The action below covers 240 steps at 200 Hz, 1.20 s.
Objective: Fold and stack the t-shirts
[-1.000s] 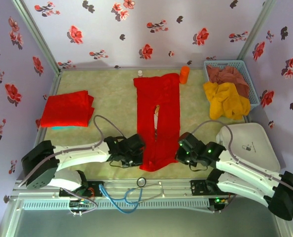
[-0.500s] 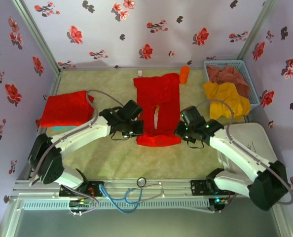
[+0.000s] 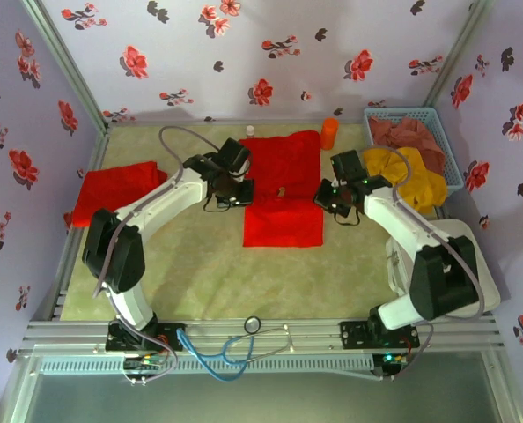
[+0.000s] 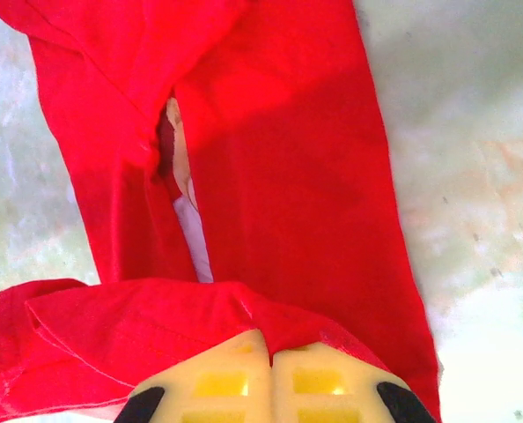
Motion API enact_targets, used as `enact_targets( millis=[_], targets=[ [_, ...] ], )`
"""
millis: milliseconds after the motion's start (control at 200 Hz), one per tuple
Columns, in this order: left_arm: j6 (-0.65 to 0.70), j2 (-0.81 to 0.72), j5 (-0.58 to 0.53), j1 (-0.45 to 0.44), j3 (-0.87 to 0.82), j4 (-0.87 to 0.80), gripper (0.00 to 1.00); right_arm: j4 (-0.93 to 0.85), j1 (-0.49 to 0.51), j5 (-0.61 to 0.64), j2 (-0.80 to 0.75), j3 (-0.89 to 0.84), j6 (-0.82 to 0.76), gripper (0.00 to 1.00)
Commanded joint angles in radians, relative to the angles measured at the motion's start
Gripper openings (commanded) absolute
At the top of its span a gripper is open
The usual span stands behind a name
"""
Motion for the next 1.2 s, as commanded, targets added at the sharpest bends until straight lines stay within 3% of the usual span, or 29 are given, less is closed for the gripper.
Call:
enact_targets(
  millis=[0, 425, 965, 1035, 1085, 1155, 1195],
  targets=[
    [0.09, 0.068, 0.038, 0.023, 0.079, -0.015, 0.0, 0.032, -0.019, -0.066, 0.063, 0.072, -0.055, 0.0],
    [0.179, 0.24, 0.052, 0.084, 0.239, -0.038, 0.0, 0.084, -0.08, -0.116, 0.215, 0.154, -0.051, 0.0],
    [0.219, 0.404, 0.068, 0.129, 0.367, -0.009, 0.02, 0.199, -0.114, -0.081, 0.359, 0.179, -0.011, 0.0],
    [0.211, 0.423, 0.069, 0.136, 0.376, -0.001, 0.08, 0.211, -0.115, -0.074, 0.383, 0.187, -0.013, 0.14],
    [0.206, 0.436, 0.076, 0.143, 0.381, 0.013, 0.12, 0.214, -0.115, -0.061, 0.401, 0.195, -0.019, 0.19],
    [0.214, 0.447, 0.078, 0.154, 0.402, 0.004, 0.25, 0.226, -0.119, -0.036, 0.407, 0.197, -0.026, 0.29],
    [0.219, 0.443, 0.077, 0.163, 0.409, -0.007, 0.32, 0.23, -0.118, -0.017, 0.404, 0.193, -0.028, 0.4]
  ],
)
